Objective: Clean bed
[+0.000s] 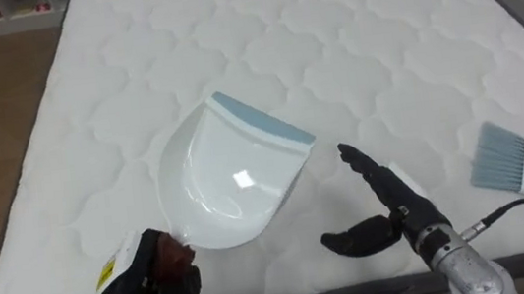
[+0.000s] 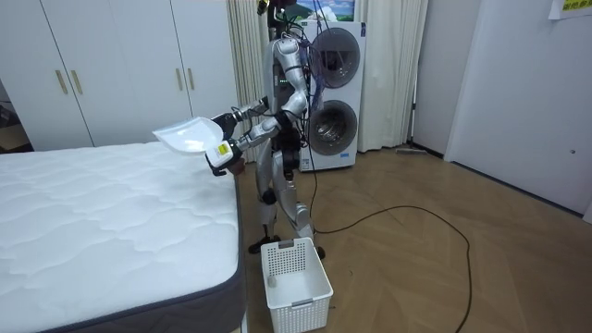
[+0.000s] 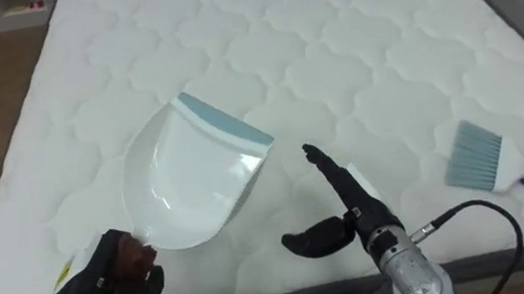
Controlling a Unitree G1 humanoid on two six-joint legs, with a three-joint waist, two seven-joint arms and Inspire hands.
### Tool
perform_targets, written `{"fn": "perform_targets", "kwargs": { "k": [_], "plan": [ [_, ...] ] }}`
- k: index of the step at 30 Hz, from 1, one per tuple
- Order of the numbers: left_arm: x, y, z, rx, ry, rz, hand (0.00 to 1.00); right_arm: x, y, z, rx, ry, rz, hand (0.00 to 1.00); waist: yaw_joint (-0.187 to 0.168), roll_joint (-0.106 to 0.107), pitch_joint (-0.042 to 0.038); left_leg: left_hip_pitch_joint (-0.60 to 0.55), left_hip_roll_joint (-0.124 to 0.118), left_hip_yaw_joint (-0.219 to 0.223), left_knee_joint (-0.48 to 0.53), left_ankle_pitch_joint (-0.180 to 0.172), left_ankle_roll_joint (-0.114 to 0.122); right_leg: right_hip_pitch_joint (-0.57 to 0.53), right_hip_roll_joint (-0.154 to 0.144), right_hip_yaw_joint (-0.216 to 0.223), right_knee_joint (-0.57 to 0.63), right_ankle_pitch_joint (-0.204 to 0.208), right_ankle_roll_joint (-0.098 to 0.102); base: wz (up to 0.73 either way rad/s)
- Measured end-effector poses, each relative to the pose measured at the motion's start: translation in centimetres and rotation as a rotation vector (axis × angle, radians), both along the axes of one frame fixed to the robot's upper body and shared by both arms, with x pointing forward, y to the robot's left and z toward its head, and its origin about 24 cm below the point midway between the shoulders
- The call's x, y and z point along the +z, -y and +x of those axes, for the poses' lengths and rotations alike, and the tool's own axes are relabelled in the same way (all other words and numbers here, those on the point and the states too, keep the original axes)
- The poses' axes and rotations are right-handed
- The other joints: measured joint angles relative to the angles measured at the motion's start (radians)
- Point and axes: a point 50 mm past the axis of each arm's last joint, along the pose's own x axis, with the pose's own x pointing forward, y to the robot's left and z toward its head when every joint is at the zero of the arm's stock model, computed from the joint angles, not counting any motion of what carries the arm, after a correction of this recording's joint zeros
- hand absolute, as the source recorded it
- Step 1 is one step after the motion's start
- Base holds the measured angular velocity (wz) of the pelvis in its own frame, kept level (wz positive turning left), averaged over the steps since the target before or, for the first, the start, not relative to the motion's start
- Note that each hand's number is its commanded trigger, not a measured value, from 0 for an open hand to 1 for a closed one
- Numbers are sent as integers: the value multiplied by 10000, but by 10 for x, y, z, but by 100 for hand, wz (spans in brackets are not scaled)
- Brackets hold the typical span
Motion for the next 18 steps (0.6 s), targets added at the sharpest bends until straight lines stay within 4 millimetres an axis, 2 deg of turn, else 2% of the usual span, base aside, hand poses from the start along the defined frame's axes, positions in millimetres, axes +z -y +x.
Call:
{"fn": "perform_targets", "kwargs": {
  "k": [9,18],
  "plan": [
    [0,3,0,84,146,73,0,-3,1,-2,-343,-45,-58,0,0,-70,74,-3,13,-125,-101,14,23,87,3,-22,-278,50,57,0],
    [-2,1,-2,714,275,-213,0,-9,6,-9,-553,-307,-74,0,-151,-55,73,22,57,-75,-83,23,24,193,2,-114,-501,136,84,0]
  ]
}}
